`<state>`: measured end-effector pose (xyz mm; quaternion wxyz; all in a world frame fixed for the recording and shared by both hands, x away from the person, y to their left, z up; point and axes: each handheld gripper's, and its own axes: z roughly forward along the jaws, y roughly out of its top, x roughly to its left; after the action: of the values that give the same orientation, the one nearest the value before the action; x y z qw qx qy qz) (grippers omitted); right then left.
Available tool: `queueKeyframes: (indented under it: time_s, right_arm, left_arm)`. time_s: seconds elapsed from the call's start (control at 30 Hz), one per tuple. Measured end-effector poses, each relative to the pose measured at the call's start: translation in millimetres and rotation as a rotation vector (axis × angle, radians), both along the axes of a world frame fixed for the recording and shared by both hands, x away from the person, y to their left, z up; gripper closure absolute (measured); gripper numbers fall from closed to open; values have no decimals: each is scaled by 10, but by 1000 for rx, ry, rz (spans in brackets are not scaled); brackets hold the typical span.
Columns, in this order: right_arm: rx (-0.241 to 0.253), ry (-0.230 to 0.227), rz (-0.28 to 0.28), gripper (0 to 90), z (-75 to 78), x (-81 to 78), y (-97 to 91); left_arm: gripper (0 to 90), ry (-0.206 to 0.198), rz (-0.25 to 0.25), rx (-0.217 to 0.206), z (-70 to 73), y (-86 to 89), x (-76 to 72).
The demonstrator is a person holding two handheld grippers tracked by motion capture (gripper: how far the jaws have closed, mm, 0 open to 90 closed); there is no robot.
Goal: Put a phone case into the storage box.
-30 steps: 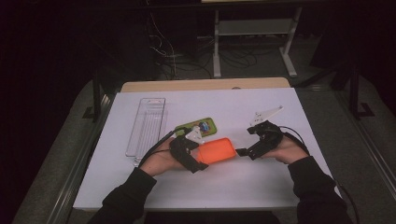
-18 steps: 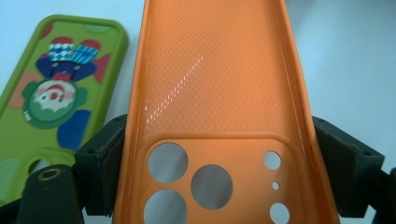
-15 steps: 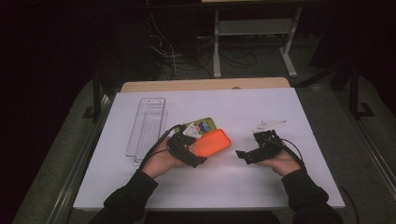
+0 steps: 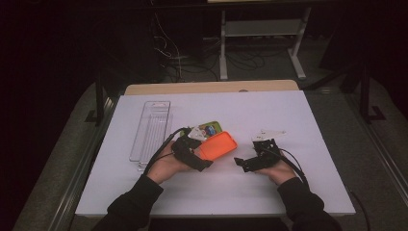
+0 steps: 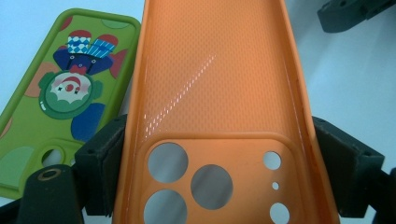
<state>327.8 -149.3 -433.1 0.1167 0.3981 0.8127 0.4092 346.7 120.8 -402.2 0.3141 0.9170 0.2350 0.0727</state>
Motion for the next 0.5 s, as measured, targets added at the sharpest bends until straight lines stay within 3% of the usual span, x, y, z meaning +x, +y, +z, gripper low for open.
queueKeyframes:
  time_s: [0.37, 0.5]
  right_arm:
    - [-98, -90, 30, 0, 47, -60, 73]
    - [-177, -159, 58, 0, 46, -84, 110]
  left_arm:
    - [164, 23, -3, -7, 13, 27, 17]
    - [164, 28, 5, -21, 10, 18, 9]
